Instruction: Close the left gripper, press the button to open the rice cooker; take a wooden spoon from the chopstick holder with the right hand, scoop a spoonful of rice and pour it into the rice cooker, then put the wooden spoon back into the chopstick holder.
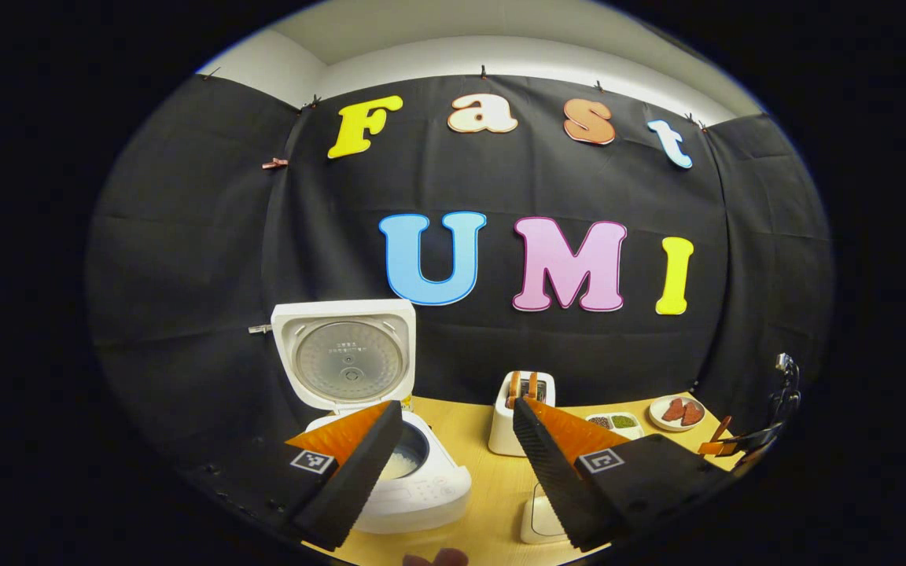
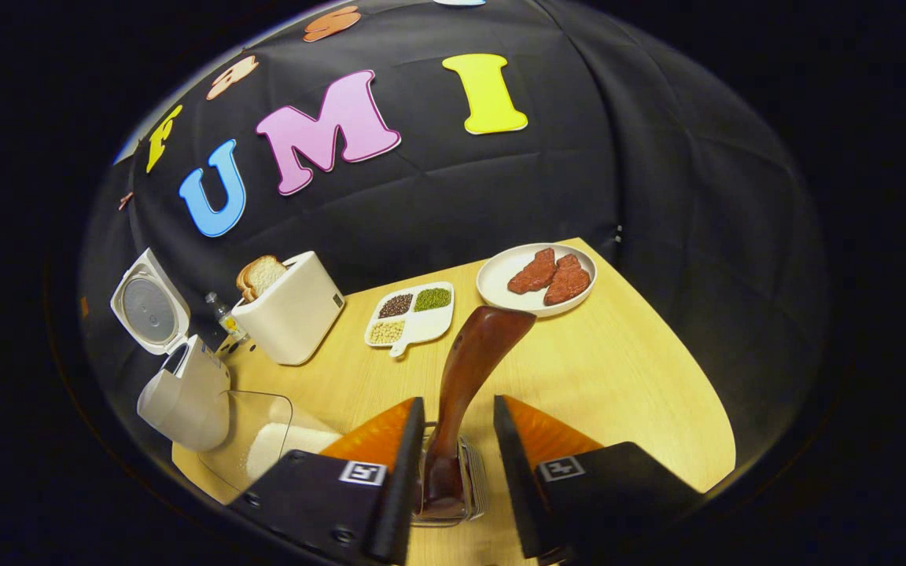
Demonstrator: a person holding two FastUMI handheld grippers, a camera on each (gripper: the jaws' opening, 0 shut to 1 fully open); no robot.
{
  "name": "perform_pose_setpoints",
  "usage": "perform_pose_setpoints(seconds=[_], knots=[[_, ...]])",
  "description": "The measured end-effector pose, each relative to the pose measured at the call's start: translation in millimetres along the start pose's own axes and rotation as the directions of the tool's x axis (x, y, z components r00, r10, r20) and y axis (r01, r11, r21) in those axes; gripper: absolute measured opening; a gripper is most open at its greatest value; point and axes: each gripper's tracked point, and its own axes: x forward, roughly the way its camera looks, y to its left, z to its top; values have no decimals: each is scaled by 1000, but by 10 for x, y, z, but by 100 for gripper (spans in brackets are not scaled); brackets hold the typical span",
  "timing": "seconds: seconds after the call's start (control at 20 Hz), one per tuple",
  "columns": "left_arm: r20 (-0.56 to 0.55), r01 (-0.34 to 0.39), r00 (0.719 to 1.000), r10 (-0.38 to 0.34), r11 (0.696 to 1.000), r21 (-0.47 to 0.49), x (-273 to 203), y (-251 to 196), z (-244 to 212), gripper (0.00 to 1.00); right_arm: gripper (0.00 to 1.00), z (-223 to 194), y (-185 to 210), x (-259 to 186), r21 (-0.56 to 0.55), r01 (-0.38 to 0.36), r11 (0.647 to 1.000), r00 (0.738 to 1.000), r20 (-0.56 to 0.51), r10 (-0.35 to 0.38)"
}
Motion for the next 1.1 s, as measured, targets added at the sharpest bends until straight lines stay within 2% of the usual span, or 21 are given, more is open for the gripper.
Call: perform_pose_setpoints(seconds=[0.05, 0.1, 0.15, 0.25, 0.5, 0.65, 0.85, 1.0, 1.1], knots=[[-6, -3, 1000, 3, 1000, -3, 2, -10, -26, 97, 40, 8, 17, -3, 15, -12, 1000, 1000, 0, 12], [-9, -7, 1000, 7, 1000, -3, -2, -7, -30, 97, 26, 16, 83, -34, 35, -34, 999, 999, 5, 34], [-9, -9, 1000, 9, 1000, -1, -5, 5, -43, 97, 16, 60, 160, -55, 55, -67, 996, 998, 20, 66], [-9, -7, 1000, 7, 1000, 8, -21, 29, -39, 97, 9, 146, 137, -104, 53, -61, 997, 996, 61, 58], [-1, 29, 1000, -29, 1000, 10, -62, 127, -13, 97, 9, 670, 232, -484, 29, -22, 999, 974, 225, 15], [5, 54, 999, -54, 998, 11, -90, 255, 12, 97, 9, 946, 469, -714, 7, -16, 1000, 954, 300, 13], [4, 77, 997, -77, 997, 33, -130, 475, 6, 97, 9, 1048, 1140, -976, -44, -75, 996, 931, 355, 85], [0, 98, 995, -98, 994, 46, -165, 619, -6, 96, 9, 924, 1663, -1007, -130, -94, 987, 923, 360, 136], [-6, 115, 993, -115, 992, 44, -181, 706, -37, 97, 9, 744, 1979, -921, -202, -92, 975, 927, 340, 158]])
